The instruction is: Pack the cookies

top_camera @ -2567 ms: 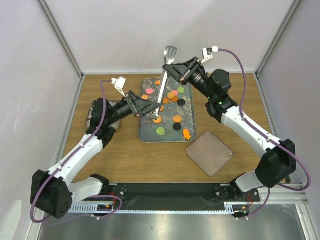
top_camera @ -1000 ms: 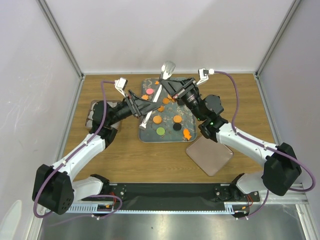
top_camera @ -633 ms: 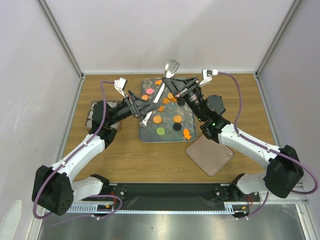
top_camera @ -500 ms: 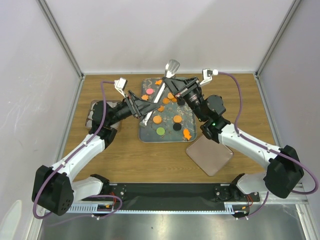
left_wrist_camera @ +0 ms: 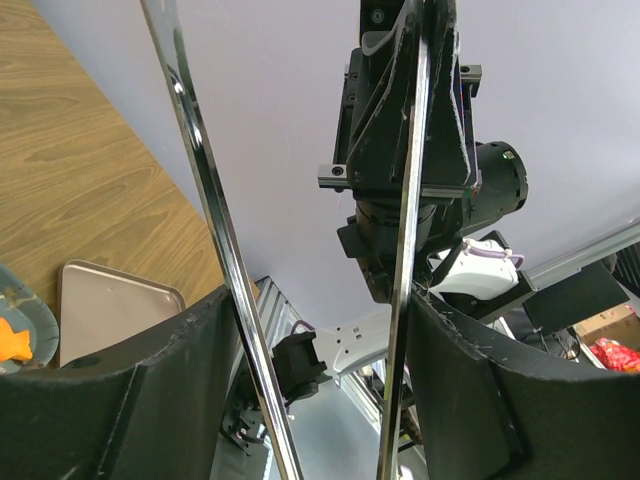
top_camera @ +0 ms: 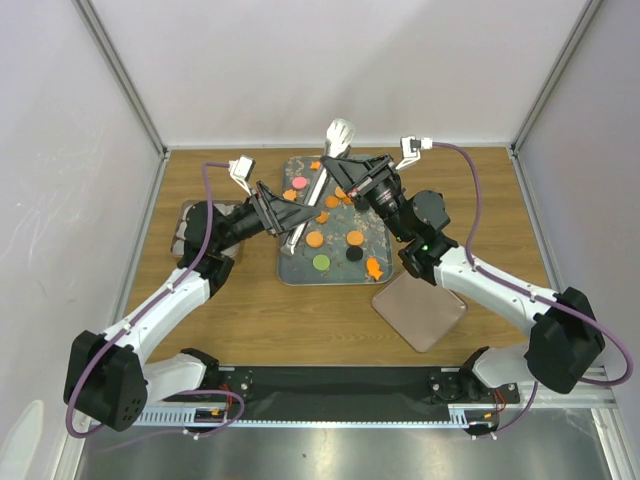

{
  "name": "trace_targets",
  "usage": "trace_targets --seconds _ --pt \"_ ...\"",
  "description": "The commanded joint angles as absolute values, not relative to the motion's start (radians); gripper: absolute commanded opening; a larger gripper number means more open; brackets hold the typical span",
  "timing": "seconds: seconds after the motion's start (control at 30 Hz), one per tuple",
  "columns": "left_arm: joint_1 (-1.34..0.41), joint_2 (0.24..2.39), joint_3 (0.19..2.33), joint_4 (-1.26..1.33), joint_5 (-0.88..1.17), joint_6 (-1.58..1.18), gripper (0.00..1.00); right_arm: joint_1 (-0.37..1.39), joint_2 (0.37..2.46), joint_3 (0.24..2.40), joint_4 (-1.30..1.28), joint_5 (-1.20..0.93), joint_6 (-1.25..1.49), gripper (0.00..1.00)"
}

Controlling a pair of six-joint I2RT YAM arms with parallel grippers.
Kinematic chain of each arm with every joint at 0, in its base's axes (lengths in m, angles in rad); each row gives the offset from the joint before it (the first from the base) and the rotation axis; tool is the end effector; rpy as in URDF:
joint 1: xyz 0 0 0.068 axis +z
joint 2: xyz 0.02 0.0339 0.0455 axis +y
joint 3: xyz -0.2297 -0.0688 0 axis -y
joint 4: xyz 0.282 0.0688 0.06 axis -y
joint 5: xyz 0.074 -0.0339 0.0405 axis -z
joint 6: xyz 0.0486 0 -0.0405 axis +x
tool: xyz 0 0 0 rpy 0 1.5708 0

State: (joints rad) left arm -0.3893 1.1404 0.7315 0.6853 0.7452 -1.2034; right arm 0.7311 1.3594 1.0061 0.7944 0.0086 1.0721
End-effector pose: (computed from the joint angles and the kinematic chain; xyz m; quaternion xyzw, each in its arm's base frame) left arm 0.2764 -0.1490 0.2951 0.0444 0.6307 -0.6846 0.3627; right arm 0.2742 0.2454 0.3492 0.0944 0.5269 0.6611 0.5258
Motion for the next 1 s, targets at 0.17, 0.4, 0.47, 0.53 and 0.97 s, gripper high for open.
trace_targets --seconds 0.17,0.4,0.47,0.53,0.97 --pt "-0.380 1.129 0.727 0.719 0.761 -1.180 0.70 0.730 1.394 1.034 0.913 -0.040 1.054 0.00" --pt "-0.380 1.132 0.724 0.718 0.764 -1.181 0.71 0.732 1.397 1.054 0.913 -0.055 1.049 0.00" --pt "-0.380 1.132 0.724 0.718 0.762 -1.181 0.71 0.732 1.393 1.054 0.905 -0.055 1.046 0.00" --pt "-0.380 1.134 0.724 0.715 0.761 -1.181 0.71 0.730 1.387 1.043 0.910 -0.052 1.045 0.00" --pt "-0.380 1.157 0.722 0.710 0.761 -1.186 0.75 0.732 1.371 1.057 0.896 -0.055 1.029 0.00"
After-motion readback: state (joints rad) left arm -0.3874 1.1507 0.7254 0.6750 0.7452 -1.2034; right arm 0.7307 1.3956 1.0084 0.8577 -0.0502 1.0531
